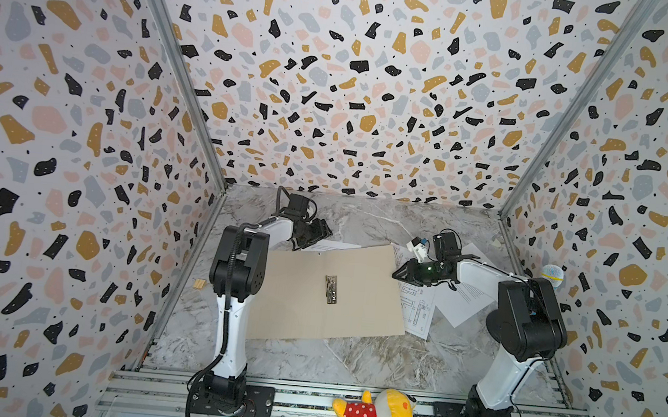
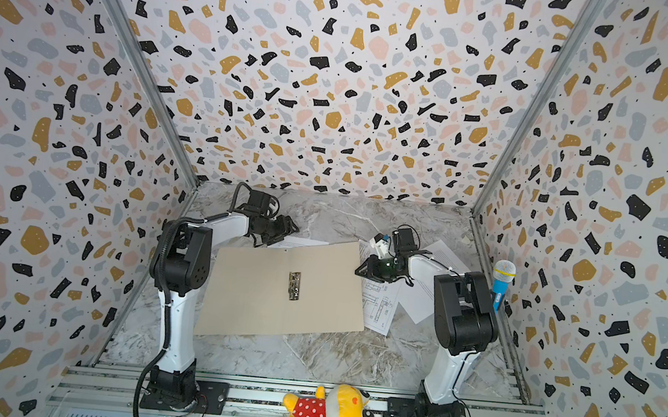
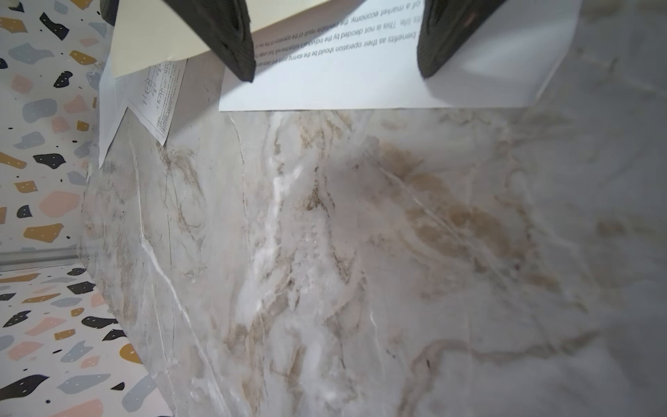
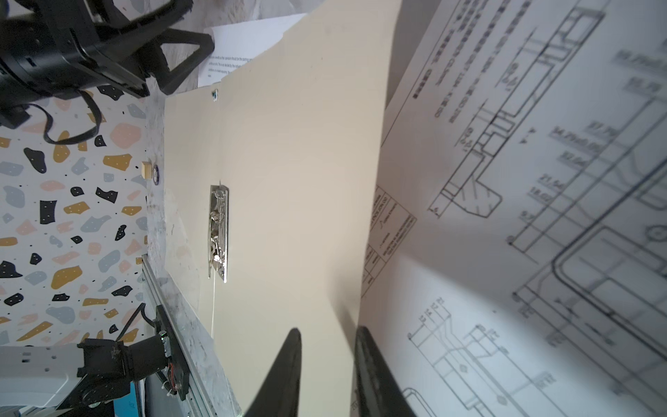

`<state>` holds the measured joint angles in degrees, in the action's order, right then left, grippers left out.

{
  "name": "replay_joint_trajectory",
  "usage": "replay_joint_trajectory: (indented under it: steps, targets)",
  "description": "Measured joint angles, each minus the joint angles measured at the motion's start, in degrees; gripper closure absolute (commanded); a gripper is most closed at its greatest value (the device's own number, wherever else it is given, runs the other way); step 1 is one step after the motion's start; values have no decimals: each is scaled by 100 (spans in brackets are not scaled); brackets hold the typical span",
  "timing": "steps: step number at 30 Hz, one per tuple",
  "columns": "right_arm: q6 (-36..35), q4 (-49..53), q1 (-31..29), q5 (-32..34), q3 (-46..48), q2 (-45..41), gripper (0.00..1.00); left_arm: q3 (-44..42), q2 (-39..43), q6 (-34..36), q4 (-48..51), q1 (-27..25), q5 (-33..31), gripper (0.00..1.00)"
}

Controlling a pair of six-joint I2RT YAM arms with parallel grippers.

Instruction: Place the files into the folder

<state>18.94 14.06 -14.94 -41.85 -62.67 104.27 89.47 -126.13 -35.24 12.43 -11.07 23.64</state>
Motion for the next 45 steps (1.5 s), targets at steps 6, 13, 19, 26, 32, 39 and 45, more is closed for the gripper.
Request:
replay_joint_trajectory:
  steps: [6,13,19,26,32,39,45]
  targets:
    - [184,-127,-85,-35,66,0,84,94,-118,-256,-249,-7,-48,26]
    - [308,-251,-76,-210,151,-2,94,490,-417,-503,-420,-63,-164,27]
    - [374,-398,0,-448,450,-79,100,789,-640,-691,-520,-83,-190,26]
    - [398,-470,52,-435,472,-85,44,798,-647,-817,-549,-101,-197,26]
    - [339,-380,98,-28,426,-79,31,767,-647,-955,-662,-107,-214,26]
    - [413,-374,-153,321,-188,269,29,767,-656,-1099,-737,-170,-286,26]
    - [422,-356,-341,446,-313,332,28,763,-656,-1204,-767,-190,-343,27]
